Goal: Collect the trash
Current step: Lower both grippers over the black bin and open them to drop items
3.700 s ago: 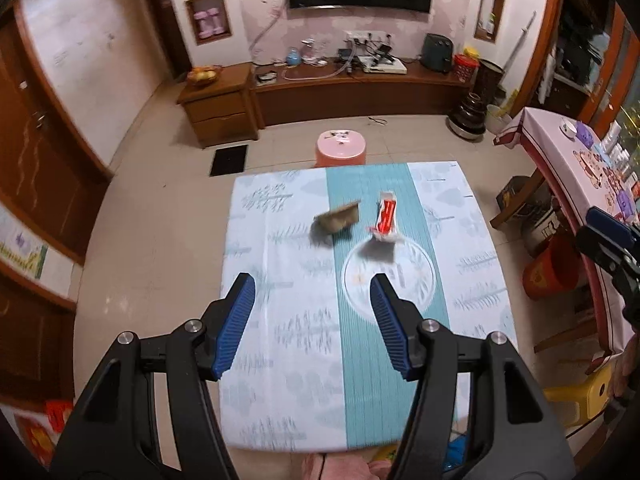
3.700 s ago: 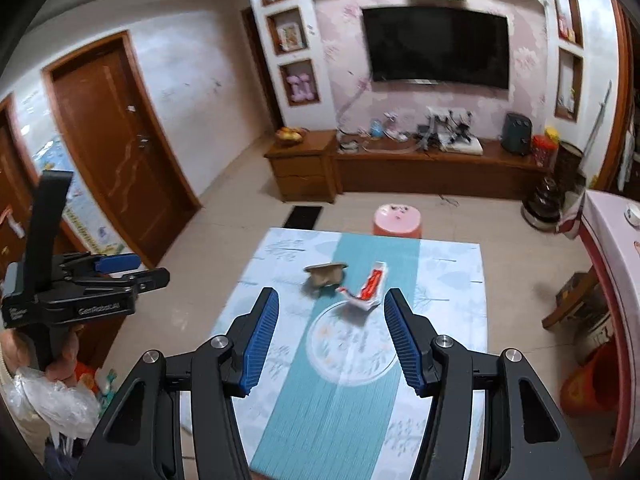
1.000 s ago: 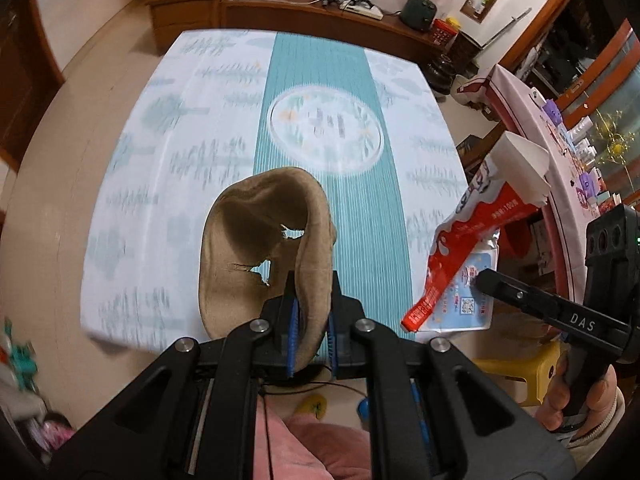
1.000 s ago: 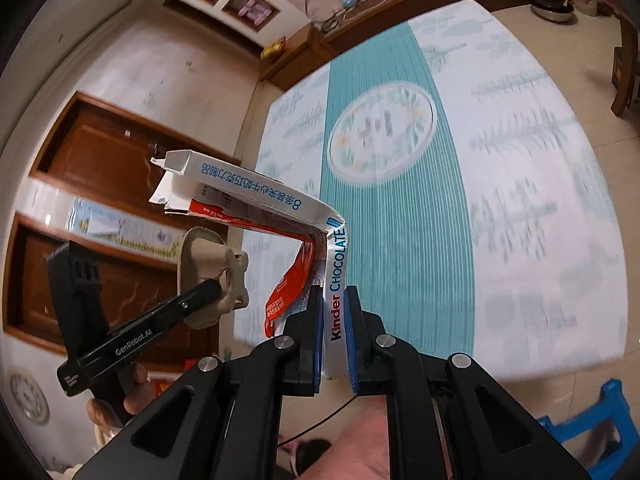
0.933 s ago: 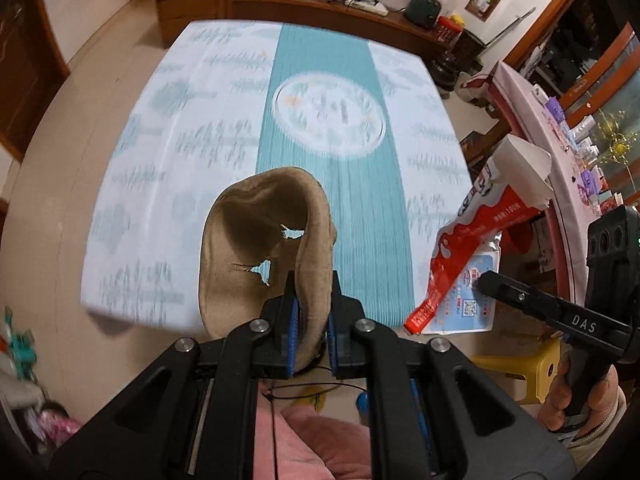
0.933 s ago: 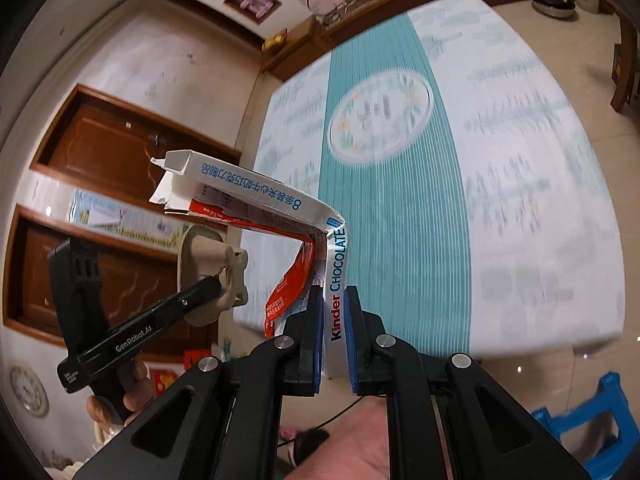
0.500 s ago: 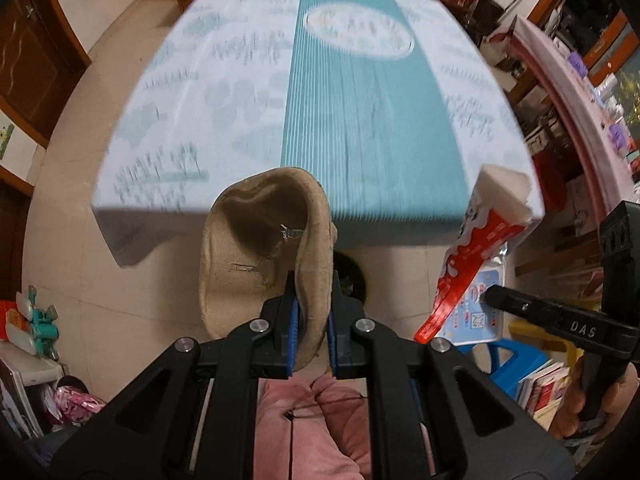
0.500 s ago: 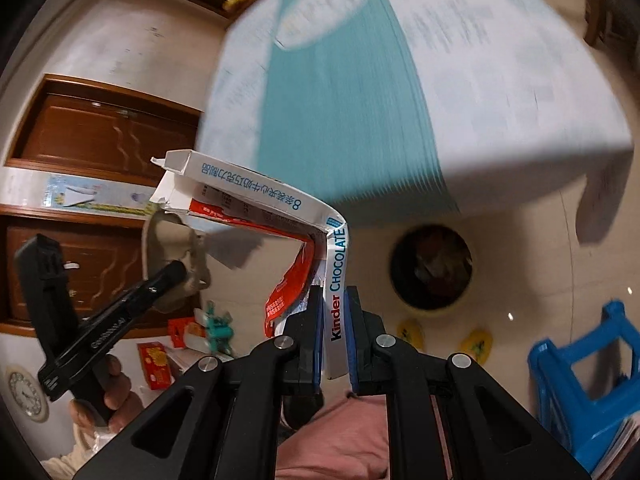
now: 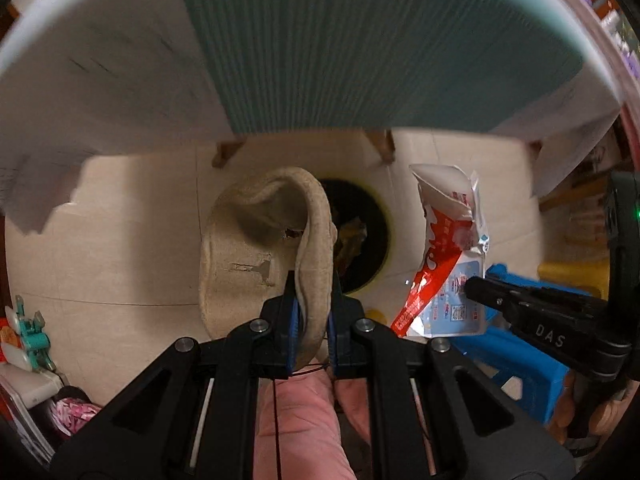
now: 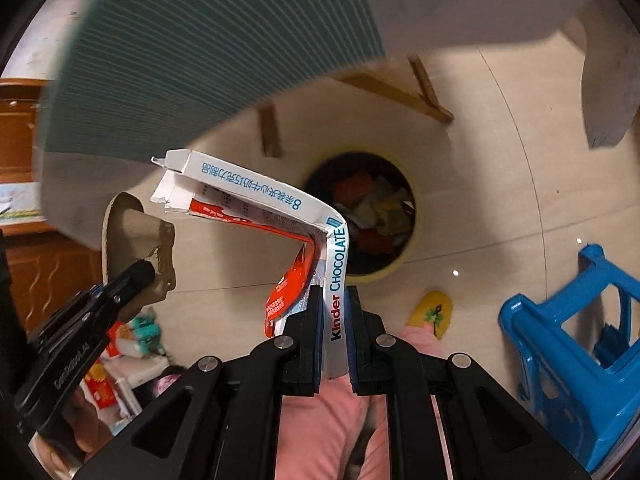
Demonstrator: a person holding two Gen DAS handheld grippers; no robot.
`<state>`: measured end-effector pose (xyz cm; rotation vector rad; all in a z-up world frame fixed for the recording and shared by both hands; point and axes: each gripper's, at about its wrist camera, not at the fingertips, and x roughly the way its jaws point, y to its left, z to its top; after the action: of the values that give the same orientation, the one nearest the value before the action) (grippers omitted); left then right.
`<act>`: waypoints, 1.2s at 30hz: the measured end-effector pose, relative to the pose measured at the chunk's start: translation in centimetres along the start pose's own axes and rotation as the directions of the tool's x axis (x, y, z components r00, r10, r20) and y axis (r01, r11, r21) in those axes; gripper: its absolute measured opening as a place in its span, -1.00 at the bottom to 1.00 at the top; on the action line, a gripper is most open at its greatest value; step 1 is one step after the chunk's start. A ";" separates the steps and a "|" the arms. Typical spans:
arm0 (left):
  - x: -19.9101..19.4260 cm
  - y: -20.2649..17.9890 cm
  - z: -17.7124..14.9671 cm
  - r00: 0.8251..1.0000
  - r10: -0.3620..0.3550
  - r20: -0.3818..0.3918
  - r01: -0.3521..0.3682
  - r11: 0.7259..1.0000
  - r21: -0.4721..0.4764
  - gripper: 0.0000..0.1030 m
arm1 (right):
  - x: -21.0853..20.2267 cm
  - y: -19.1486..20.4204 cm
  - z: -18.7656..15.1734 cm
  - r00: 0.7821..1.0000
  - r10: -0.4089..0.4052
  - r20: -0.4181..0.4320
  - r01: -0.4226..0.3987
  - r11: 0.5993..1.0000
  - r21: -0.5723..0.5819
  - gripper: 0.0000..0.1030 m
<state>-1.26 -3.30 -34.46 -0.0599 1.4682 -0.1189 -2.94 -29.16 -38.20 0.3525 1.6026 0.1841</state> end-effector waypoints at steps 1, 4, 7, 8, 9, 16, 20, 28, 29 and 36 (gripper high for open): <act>1.5 0.0 -0.1 1.000 -0.005 -0.013 0.005 1.000 0.006 -0.83 | 1.1 -0.3 0.1 1.000 -0.009 -0.004 0.009 1.000 0.016 -0.81; 5.3 -0.2 -0.5 0.999 -0.003 -0.043 0.005 1.000 0.025 -0.83 | 4.2 -1.8 -0.4 0.999 -0.036 -0.014 0.037 0.998 0.051 -0.81; 8.6 -0.3 -0.5 0.998 0.000 -0.062 0.003 0.999 0.046 -0.83 | 6.7 -3.0 -0.8 0.998 -0.063 -0.018 0.064 0.995 0.080 -0.81; 9.8 -0.4 -0.5 0.998 0.002 -0.069 0.002 0.999 0.053 -0.83 | 7.6 -3.0 -0.7 0.997 -0.069 -0.017 0.071 0.993 0.092 -0.81; 10.6 -0.6 -0.5 0.997 0.004 -0.073 0.000 0.998 0.058 -0.83 | 8.3 -2.5 -0.4 0.997 -0.077 -0.016 0.078 0.992 0.103 -0.81; 15.4 -0.7 0.6 0.997 0.028 -0.066 -0.023 0.996 0.081 -0.83 | 12.8 -1.6 2.5 0.993 -0.114 -0.007 0.114 0.984 0.134 -0.81; 18.0 -0.7 1.2 0.997 0.051 -0.055 -0.048 0.997 0.060 -0.82 | 15.2 -1.4 3.6 0.989 -0.149 0.015 0.146 0.984 0.102 -0.81; 21.8 -0.1 1.5 0.998 0.047 -0.037 -0.046 0.999 0.028 0.48 | 18.9 -1.2 5.0 0.990 -0.127 0.063 0.126 0.992 0.019 -0.16; 22.1 0.0 1.4 0.998 0.046 -0.041 -0.045 0.999 0.025 0.48 | 18.9 -1.2 4.9 0.990 -0.112 0.082 0.112 0.994 0.013 -0.16; 22.2 1.2 1.3 0.998 0.061 -0.008 -0.061 0.998 -0.020 0.48 | 20.3 -1.7 4.7 0.984 -0.108 0.144 0.116 0.992 -0.053 -0.16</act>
<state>2.26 -4.71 -56.44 -0.0314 1.4771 -0.0549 0.95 -24.46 -58.17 0.2224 1.4691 0.1187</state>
